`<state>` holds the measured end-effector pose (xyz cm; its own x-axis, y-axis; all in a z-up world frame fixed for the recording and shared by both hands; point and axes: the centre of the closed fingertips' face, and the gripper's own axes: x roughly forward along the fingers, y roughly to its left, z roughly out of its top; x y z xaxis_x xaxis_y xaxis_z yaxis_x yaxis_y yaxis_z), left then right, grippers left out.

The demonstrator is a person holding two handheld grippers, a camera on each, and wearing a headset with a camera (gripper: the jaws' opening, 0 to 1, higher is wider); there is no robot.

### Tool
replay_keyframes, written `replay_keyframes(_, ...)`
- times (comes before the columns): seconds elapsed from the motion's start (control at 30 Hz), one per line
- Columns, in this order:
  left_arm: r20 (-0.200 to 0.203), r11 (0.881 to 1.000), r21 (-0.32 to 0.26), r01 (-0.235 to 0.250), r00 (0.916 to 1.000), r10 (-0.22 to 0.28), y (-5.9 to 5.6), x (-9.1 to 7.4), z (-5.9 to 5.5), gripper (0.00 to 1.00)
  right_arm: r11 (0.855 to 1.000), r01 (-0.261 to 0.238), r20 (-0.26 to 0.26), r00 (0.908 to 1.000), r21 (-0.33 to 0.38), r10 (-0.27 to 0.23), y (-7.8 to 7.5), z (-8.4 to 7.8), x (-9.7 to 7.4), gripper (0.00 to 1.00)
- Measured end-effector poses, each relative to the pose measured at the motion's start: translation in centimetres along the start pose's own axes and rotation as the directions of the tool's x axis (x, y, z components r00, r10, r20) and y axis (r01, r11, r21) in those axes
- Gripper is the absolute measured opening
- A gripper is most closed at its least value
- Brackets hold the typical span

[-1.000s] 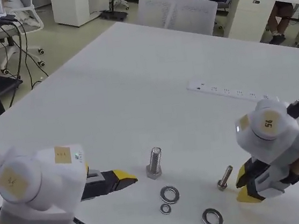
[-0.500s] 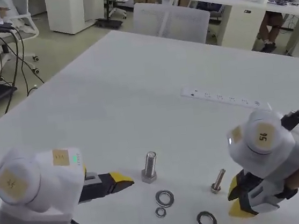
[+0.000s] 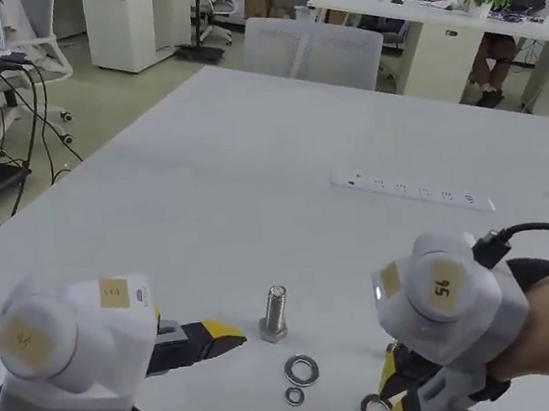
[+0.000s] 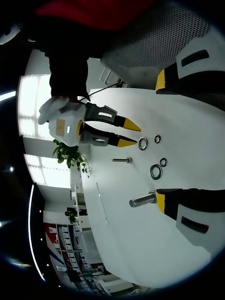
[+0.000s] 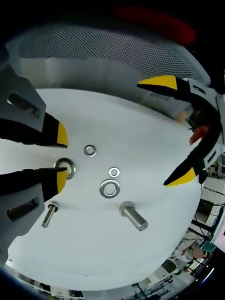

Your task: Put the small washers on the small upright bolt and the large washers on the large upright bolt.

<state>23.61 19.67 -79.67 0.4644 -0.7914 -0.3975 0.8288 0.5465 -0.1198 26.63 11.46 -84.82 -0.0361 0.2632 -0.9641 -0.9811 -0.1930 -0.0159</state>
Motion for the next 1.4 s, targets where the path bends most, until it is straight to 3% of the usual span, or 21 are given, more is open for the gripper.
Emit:
replay_keyframes(0.47,0.008,1.000,0.001,-0.007,0.9999,0.007,0.1,-0.2,0.2,0.82,0.998,-0.037,-0.006,0.9993,-0.056,0.036,0.7,2.0,1.6,0.19)
replay_keyframes(0.9,0.016,1.000,-0.001,-0.011,0.9998,0.011,0.0,-0.2,0.4,0.82,0.995,-0.052,-0.034,0.9982,-0.083,0.049,0.9,2.3,3.2,0.19)
replay_keyframes(1.4,0.030,1.000,0.003,-0.012,0.9995,0.011,-0.1,-0.4,0.7,0.82,0.992,-0.036,-0.071,0.9971,-0.118,0.028,1.0,2.2,3.4,0.18)
